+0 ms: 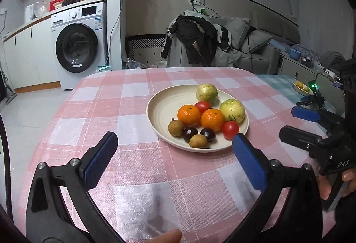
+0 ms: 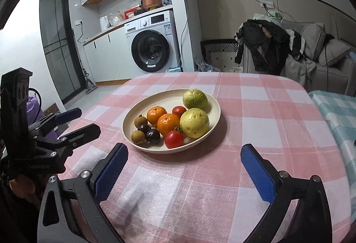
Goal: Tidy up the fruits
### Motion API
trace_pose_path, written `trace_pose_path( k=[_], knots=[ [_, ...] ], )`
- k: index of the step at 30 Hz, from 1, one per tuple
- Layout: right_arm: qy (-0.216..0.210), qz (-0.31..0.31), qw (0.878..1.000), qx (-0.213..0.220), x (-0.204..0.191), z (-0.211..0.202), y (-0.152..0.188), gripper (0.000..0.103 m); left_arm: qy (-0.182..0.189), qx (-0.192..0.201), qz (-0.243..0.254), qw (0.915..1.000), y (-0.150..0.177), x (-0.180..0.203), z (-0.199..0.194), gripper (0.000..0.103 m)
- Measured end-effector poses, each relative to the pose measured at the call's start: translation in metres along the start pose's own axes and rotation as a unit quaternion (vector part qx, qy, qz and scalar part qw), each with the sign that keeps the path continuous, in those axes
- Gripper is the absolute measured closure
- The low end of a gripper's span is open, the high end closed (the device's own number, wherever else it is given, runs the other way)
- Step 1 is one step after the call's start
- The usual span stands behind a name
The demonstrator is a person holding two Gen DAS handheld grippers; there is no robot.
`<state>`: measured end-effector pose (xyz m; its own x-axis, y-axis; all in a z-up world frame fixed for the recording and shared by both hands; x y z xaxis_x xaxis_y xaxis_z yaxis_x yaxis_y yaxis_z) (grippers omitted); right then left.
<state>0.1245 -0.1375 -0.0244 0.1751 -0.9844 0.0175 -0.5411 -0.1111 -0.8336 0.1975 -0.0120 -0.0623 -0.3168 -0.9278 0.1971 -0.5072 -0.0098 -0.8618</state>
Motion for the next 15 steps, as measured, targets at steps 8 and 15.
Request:
trace_pose_path(
  k=[8, 15],
  knots=[
    [-0.005, 0.004, 0.999, 0.035, 0.000, -0.008, -0.007, 0.000, 0.007, 0.019, 0.002, 0.9998, 0.000, 0.004, -0.004, 0.001],
    [0.002, 0.006, 0.998, 0.058, 0.003, -0.013, -0.010, 0.000, 0.001, 0.026, 0.007, 0.9996, -0.001, 0.006, -0.007, 0.001]
  ],
)
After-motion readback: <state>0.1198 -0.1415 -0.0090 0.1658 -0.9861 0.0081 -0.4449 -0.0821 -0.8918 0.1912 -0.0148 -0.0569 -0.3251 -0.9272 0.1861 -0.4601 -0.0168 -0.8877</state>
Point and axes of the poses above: each gripper's, at about its wrist camera, not at the fingertips, and z roughly the way its jaws point, x to its right, y to its underside, the point moved 10 cm from there along z, roughly the way its jaws point, and after that the axes turned 15 degrees about y, right-handed, at the moved point
